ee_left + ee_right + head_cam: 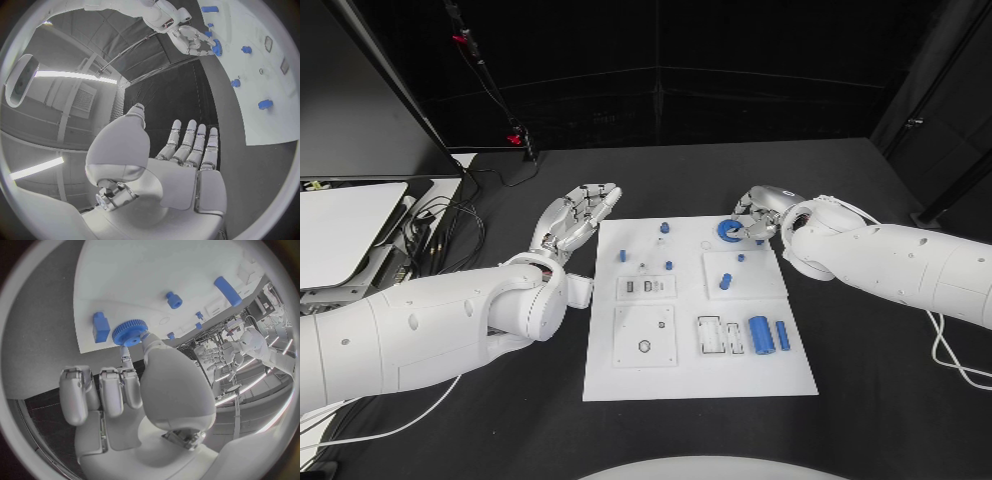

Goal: Assemble the parts on the task board

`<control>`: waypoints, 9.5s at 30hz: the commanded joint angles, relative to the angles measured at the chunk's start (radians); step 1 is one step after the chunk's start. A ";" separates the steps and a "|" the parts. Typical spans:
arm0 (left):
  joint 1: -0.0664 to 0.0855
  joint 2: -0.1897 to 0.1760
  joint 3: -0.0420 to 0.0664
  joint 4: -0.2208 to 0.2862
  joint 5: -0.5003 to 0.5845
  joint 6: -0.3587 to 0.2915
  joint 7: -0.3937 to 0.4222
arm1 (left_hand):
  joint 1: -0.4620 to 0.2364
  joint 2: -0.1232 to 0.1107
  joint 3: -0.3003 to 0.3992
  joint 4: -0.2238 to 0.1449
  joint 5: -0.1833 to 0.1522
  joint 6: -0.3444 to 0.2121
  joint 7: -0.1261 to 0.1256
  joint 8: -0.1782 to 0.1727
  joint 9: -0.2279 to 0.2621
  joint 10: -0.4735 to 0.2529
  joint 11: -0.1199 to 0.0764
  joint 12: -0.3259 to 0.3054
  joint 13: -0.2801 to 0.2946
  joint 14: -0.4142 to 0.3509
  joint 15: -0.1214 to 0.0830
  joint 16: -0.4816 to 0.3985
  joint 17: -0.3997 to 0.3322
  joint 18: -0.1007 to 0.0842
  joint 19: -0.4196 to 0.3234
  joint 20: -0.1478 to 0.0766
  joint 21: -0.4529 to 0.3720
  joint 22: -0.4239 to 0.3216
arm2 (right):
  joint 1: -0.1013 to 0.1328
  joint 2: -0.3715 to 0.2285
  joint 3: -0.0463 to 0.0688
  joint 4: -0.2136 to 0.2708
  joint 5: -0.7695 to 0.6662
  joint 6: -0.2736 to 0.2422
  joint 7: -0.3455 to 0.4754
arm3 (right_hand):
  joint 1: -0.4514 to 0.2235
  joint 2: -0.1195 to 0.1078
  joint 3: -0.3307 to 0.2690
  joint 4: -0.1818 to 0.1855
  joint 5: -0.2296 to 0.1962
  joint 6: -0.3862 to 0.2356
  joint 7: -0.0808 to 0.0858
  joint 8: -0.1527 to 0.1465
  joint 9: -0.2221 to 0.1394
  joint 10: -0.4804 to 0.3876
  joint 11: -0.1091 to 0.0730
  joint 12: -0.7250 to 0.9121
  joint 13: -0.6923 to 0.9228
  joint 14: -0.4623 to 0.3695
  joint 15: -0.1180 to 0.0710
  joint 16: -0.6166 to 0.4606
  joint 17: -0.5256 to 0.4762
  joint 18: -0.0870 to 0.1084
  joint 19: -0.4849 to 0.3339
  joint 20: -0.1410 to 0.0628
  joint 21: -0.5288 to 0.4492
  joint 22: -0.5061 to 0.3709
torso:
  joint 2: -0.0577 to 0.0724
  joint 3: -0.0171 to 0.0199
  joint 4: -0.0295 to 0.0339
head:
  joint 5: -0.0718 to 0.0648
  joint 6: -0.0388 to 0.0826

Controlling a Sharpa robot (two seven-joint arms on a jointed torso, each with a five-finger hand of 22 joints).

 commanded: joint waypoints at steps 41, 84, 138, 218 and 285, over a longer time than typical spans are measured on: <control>0.000 0.002 0.001 0.000 -0.007 0.013 0.270 | 0.002 0.014 0.007 0.001 0.004 0.009 0.153 -0.001 -0.001 0.007 0.001 0.004 -0.001 0.002 0.006 0.006 0.001 0.009 0.002 0.007 0.007 0.000 | 0.000 -0.005 0.000 0.021 0.013 -0.172 0.083 | 0.068 0.094 0.095 -0.074 0.063 0.187 -0.014 -0.036 0.004 0.106 -0.020 0.003 0.263 0.104 -0.015 0.002 0.263 -0.007 0.106 -0.011 0.003 0.263 | 0.000 -0.0009 0.0008 | -0.001 0.001; 0.000 0.007 0.001 -0.006 -0.007 0.014 0.267 | 0.003 0.018 0.006 0.001 0.004 0.009 0.153 -0.002 -0.001 0.007 0.001 0.004 -0.001 0.002 0.006 0.006 0.001 0.009 0.002 0.008 0.008 0.001 | 0.002 0.179 0.003 0.036 -0.026 -0.027 0.066 | 0.064 0.094 0.098 -0.083 0.060 0.196 -0.008 -0.053 0.001 0.106 -0.014 0.003 0.263 0.104 -0.011 0.002 0.263 -0.007 0.106 -0.010 0.003 0.263 | 0.001 0.0002 0.0004 | 0.026 -0.005; 0.000 0.012 0.001 -0.010 -0.007 0.015 0.261 | 0.004 0.021 0.006 0.001 0.005 0.009 0.153 -0.002 -0.001 0.007 0.001 0.004 -0.001 0.002 0.007 0.007 0.001 0.009 0.001 0.009 0.008 0.001 | -0.014 0.228 0.002 -0.011 -0.064 0.027 0.034 | 0.061 0.085 0.098 -0.099 0.045 0.187 -0.009 -0.087 -0.005 0.106 -0.013 0.003 0.263 0.104 -0.009 0.002 0.263 -0.007 0.106 -0.009 0.003 0.263 | 0.000 -0.0005 0.0001 | 0.023 -0.007; 0.000 0.014 0.001 -0.018 -0.007 0.021 0.256 | 0.007 0.029 0.005 0.000 0.006 0.009 0.153 -0.002 -0.001 0.008 0.001 0.005 -0.001 0.003 0.008 0.008 0.001 0.010 0.001 0.011 0.010 0.002 | -0.028 0.204 0.002 0.015 -0.079 0.009 0.048 | 0.046 0.077 0.102 -0.131 0.025 0.169 -0.029 -0.160 0.002 0.106 -0.033 0.003 0.263 0.104 -0.026 0.002 0.263 -0.007 0.106 -0.018 0.003 0.263 | 0.000 -0.0002 0.0004 | 0.015 -0.007; -0.002 0.018 0.001 -0.029 -0.007 0.023 0.247 | 0.011 0.039 0.005 0.000 0.008 0.009 0.153 -0.003 -0.001 0.009 0.002 0.005 -0.001 0.004 0.010 0.009 0.001 0.010 0.000 0.013 0.012 0.003 | -0.026 0.040 0.004 0.190 0.408 -0.248 0.368 | -0.015 0.045 0.009 -0.105 -0.031 -0.118 -0.052 -0.181 0.003 0.106 -0.071 0.003 0.263 0.104 -0.068 0.002 0.263 -0.007 0.106 -0.064 0.003 0.263 | -0.001 -0.0011 0.0016 | 0.014 -0.012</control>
